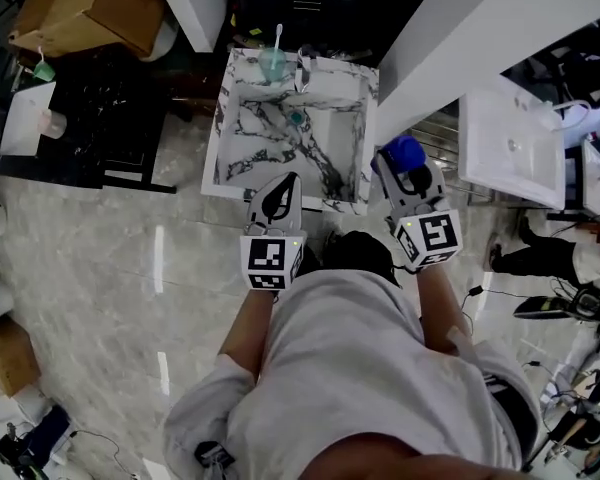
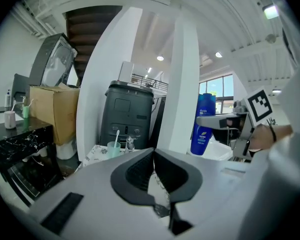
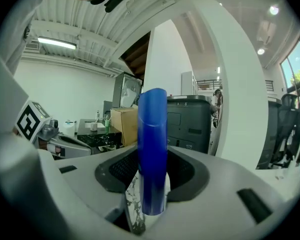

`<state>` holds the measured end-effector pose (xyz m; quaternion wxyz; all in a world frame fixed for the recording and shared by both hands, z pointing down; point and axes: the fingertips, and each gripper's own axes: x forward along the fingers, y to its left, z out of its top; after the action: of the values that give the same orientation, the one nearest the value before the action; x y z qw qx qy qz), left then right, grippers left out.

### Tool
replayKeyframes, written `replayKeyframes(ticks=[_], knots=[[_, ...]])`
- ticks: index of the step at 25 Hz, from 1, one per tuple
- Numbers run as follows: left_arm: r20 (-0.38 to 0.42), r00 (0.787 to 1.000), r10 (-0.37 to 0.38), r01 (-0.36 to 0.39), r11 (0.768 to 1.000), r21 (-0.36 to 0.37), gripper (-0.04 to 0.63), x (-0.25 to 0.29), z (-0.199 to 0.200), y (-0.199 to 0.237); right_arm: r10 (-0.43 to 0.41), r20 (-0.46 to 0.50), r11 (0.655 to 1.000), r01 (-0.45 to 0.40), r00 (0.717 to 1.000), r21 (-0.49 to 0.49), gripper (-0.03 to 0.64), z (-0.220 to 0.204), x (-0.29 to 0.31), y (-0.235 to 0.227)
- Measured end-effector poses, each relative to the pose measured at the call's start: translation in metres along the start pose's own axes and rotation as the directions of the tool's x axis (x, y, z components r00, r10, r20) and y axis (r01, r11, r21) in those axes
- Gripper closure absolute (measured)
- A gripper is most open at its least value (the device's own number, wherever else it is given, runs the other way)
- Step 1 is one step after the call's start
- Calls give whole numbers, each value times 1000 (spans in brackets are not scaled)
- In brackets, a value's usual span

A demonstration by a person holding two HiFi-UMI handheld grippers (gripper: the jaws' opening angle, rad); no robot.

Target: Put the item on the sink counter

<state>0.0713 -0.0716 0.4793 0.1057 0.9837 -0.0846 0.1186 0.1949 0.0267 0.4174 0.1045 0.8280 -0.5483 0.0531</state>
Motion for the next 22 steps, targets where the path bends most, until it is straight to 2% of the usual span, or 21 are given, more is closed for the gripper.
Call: replayKeyframes(ticks=[5,10,14,17,22], knots=[[-14,999,37,-37,999,-13,584,19,-1,10,51,-12,999,-51,999,6,459,-4,32,-13],[-40,993,108,-109,993,-36,584,52,-7,17,129,-27,992,-128,991,11,459,-19,67,-39],[-52,981,188,-190,980,-51,584,85,-8,23,230,-44,973,-231,972,2,459,-28,101,-59],[-60,969,238,-243,965,-95,584,104,-12,21,281,-65,959,-283,957,-15,459,-39,119,-73],[-124,958,258,-272,956,-111,584,130,-26,20,346,-103,937,-348,933,-8,459,-60,150,-89]])
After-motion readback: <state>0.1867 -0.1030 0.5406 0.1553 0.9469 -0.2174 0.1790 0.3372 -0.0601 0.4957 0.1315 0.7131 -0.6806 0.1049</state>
